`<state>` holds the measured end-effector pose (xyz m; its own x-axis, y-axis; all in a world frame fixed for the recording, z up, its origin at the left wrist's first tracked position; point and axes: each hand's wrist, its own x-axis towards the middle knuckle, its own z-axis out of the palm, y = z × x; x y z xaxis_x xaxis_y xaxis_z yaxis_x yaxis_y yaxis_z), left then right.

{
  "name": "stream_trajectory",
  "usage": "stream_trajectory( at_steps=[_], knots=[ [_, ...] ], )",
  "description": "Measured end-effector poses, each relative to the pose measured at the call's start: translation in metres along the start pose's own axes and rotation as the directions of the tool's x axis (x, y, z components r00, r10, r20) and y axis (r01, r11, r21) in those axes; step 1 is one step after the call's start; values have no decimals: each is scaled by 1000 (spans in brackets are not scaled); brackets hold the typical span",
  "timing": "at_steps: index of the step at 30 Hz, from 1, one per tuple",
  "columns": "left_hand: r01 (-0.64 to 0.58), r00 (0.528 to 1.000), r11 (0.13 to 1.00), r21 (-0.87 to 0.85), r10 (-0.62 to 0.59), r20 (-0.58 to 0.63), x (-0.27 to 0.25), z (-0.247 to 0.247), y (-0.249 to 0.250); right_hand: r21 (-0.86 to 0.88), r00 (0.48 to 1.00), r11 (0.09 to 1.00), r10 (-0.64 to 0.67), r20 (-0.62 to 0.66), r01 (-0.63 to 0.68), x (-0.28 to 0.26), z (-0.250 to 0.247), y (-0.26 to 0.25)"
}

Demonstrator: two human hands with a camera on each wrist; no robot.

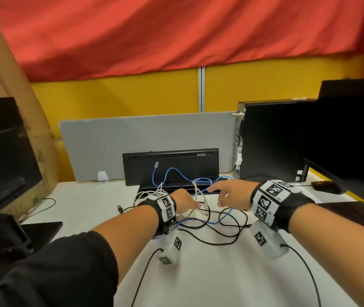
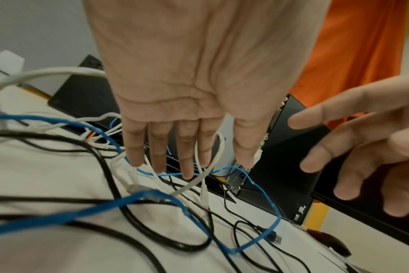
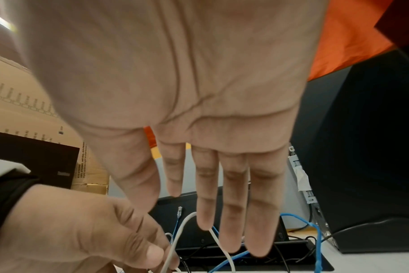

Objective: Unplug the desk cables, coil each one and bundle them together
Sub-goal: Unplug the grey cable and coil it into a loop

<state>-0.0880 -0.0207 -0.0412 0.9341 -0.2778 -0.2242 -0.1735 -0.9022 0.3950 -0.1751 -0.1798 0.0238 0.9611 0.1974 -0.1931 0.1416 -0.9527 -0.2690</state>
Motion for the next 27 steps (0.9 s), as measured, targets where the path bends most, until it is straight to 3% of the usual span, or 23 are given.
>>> stream_trajectory(
  at_steps=[4, 8, 12, 14, 18, 21, 24, 27],
  knots=[
    [-15, 999, 998, -65, 13, -43, -5, 6, 2, -36, 1000, 999, 3, -21, -4, 6, 5, 0],
    [-98, 995, 966, -240, 87, -56, -1, 5, -5, -68, 997, 997, -46, -65, 42, 25, 13, 4],
    [-210, 975, 848, -486, 215, -47, 12, 5, -11, -145, 975, 980, -161, -152, 139, 55, 23, 7],
    [-246, 965, 811, -531, 255, -57, 20, -2, -10, -165, 947, 961, -253, -200, 222, 69, 23, 8],
    [-319, 947, 799, -511, 295, -130, 29, -33, -6, -125, 925, 959, -279, -259, 254, 85, 7, 8],
    [-411, 907, 843, -348, 337, -255, 28, -68, -4, -51, 888, 961, -269, -372, 270, 89, -14, 11],
    [-455, 867, 857, -242, 364, -341, 22, -103, 1, 93, 824, 952, -200, -529, 291, 87, -37, 9],
    [-481, 844, 850, -215, 382, -377, 14, -128, 6, 209, 802, 928, -135, -581, 308, 84, -58, 5]
  ],
)
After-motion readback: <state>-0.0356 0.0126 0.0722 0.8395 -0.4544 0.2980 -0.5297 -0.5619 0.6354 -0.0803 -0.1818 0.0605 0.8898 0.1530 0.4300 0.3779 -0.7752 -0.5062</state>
